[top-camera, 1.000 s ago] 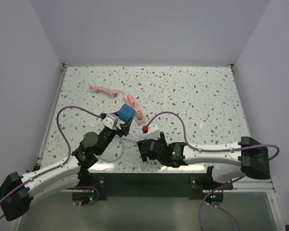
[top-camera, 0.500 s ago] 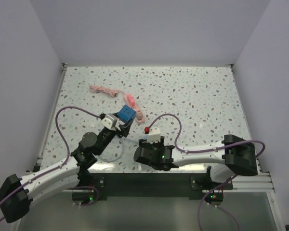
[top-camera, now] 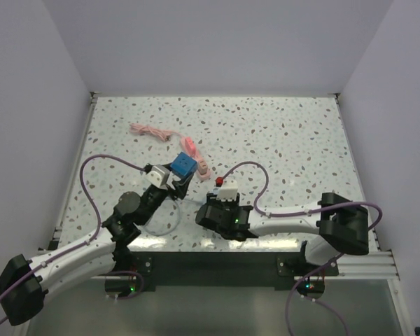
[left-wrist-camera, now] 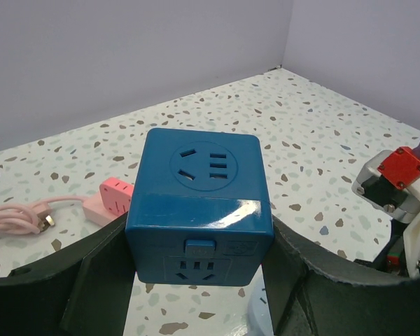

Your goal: Insert the plug

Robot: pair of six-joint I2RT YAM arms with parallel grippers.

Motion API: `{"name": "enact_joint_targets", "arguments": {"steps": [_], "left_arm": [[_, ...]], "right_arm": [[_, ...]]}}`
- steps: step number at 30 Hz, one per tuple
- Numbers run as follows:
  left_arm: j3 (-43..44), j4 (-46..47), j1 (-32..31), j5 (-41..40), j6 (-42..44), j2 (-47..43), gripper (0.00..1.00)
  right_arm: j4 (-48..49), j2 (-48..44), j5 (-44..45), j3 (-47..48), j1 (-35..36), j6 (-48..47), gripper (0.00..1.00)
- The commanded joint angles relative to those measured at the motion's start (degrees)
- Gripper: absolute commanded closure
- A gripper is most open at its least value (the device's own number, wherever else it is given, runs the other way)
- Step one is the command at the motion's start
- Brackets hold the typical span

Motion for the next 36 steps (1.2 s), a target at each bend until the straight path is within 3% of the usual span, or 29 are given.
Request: {"name": "enact_joint_targets", "arguments": {"steps": [1, 18, 25, 31, 36], "left_arm": [[-0.5, 3.6, 0.6, 0.5, -1.2, -0.5, 1.00], [-1.2, 4.2, 2.0, 2.1, -1.9, -0.6, 1.00], [-1.3, 5.0, 2.3, 3.6, -1.8, 0.6, 1.00], [-1.6, 6.7, 2.4, 6.3, -0.7, 2.4, 1.00], [-1.6, 8.4, 2.4, 10.0, 0.4, 5.3, 1.00]], "right_arm": [[5.6, 0.6, 2.8, -1.5, -2.4, 0.4, 0.41], [7.8, 8.7, 5.2, 4.2, -6.5, -5.7, 0.52], [12.9, 2.6, 4.5, -2.4, -8.0, -10.5, 0.43], [27.2, -4.4, -6.2, -10.0, -14.6, -29.2, 0.43], [34.2, -7.0, -17.6, -12.3, -19.6, -38.2, 0.51]]}}
